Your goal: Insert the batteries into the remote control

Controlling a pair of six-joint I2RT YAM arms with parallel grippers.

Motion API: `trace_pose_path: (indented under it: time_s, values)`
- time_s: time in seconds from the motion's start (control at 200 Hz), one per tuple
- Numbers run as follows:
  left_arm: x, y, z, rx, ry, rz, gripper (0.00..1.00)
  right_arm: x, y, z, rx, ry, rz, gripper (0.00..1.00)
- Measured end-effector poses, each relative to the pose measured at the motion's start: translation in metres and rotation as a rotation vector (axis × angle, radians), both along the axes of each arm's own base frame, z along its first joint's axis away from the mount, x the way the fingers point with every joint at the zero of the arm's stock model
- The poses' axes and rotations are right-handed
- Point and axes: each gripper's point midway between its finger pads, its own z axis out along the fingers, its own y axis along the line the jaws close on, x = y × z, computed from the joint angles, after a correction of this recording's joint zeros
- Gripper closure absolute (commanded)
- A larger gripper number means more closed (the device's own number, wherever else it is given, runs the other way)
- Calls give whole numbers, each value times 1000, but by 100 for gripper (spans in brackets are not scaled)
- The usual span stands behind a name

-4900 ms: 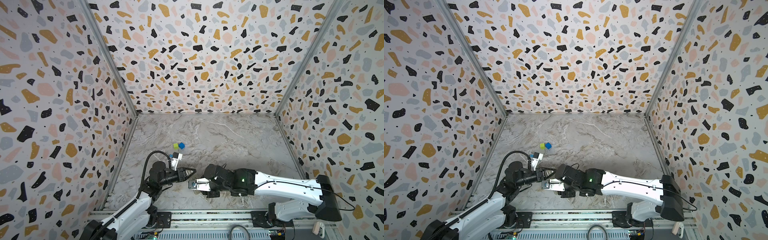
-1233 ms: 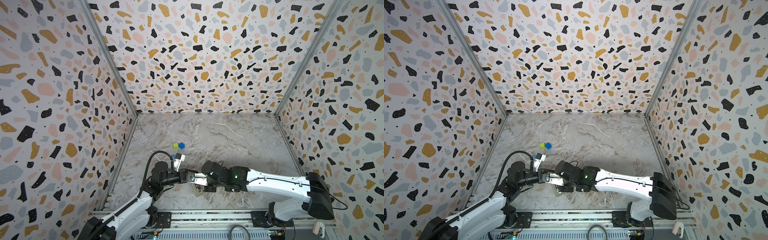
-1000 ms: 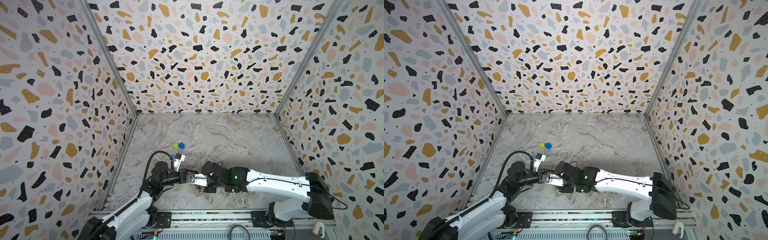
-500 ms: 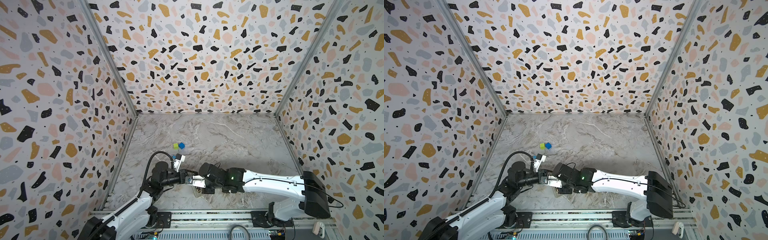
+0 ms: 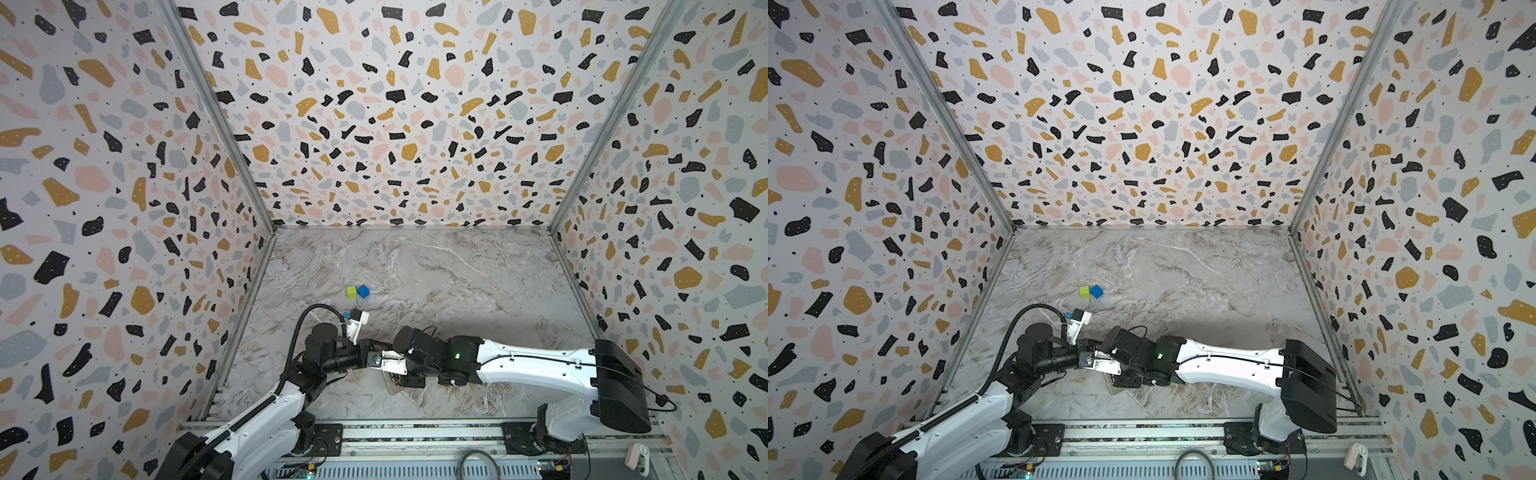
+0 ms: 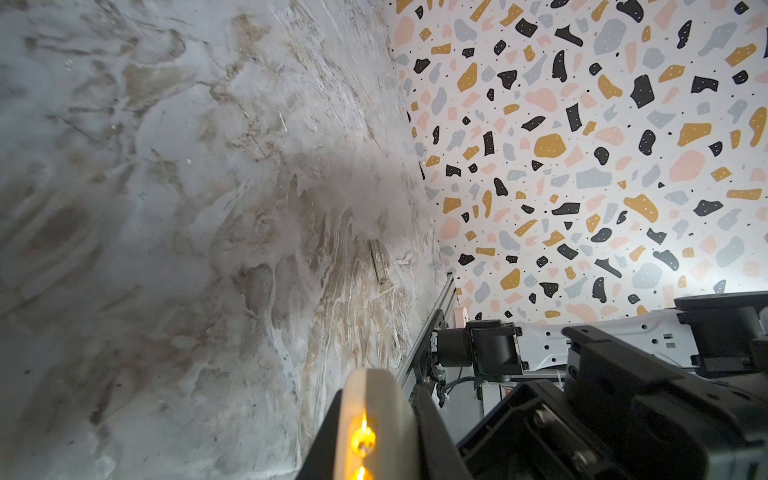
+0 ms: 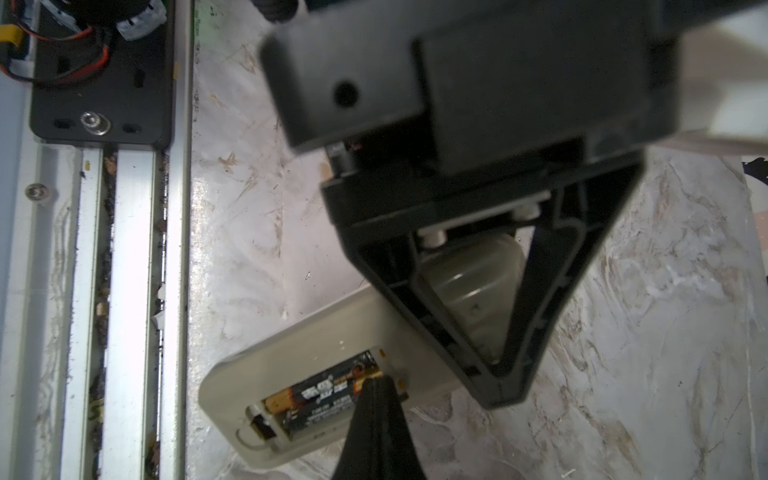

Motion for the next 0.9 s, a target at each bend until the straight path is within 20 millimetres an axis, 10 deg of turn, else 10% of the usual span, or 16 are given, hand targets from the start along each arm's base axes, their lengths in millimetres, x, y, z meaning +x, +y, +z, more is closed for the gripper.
trace_pose_path:
  time_s: [0.546,0.901]
  values:
    - [8,6,-9,35,18,56,100,9,5,-9,-19,9,-63,96]
    - [5,-1,0,21,-25,4,100,14,-26,26,62,44,-206,53]
